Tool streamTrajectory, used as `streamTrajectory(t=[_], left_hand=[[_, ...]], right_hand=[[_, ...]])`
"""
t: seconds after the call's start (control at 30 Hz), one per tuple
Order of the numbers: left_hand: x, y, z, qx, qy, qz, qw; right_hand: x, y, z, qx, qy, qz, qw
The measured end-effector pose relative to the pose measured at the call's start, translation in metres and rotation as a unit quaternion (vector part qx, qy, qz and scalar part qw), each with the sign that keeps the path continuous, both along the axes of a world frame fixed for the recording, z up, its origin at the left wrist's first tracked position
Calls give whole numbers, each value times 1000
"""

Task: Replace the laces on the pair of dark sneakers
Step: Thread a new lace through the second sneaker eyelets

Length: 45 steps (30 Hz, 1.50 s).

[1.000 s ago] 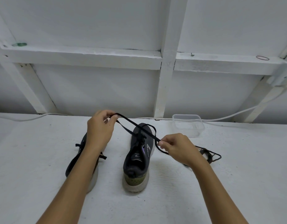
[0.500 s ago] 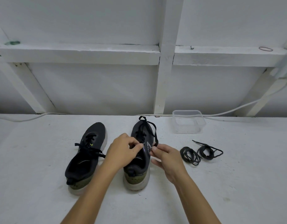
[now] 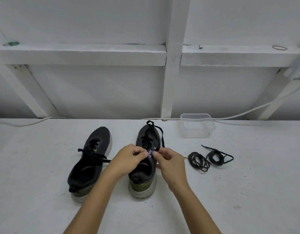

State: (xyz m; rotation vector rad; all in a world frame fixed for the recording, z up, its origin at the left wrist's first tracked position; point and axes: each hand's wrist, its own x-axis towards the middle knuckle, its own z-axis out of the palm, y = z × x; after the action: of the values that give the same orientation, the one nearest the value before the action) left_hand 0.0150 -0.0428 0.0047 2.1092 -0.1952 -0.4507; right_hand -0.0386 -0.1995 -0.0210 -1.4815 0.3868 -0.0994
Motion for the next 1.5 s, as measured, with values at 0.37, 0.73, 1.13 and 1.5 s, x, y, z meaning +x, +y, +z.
streamTrajectory(t=[0.37, 0.73, 1.13, 1.5], left_hand=[[-3, 2, -1, -23, 1, -5, 1000], [-6, -5, -6, 35, -122, 29, 991], [-9, -14, -9, 49, -144, 43, 987], [-4, -10, 5, 123, -156, -20, 980]], right_hand=[[0, 4, 0, -130, -44, -24, 990], [-6, 3, -8, -195, -50, 38, 979], [-7, -15, -1, -87, -1, 158, 984], [-12, -4, 7, -203, 5, 115, 972]])
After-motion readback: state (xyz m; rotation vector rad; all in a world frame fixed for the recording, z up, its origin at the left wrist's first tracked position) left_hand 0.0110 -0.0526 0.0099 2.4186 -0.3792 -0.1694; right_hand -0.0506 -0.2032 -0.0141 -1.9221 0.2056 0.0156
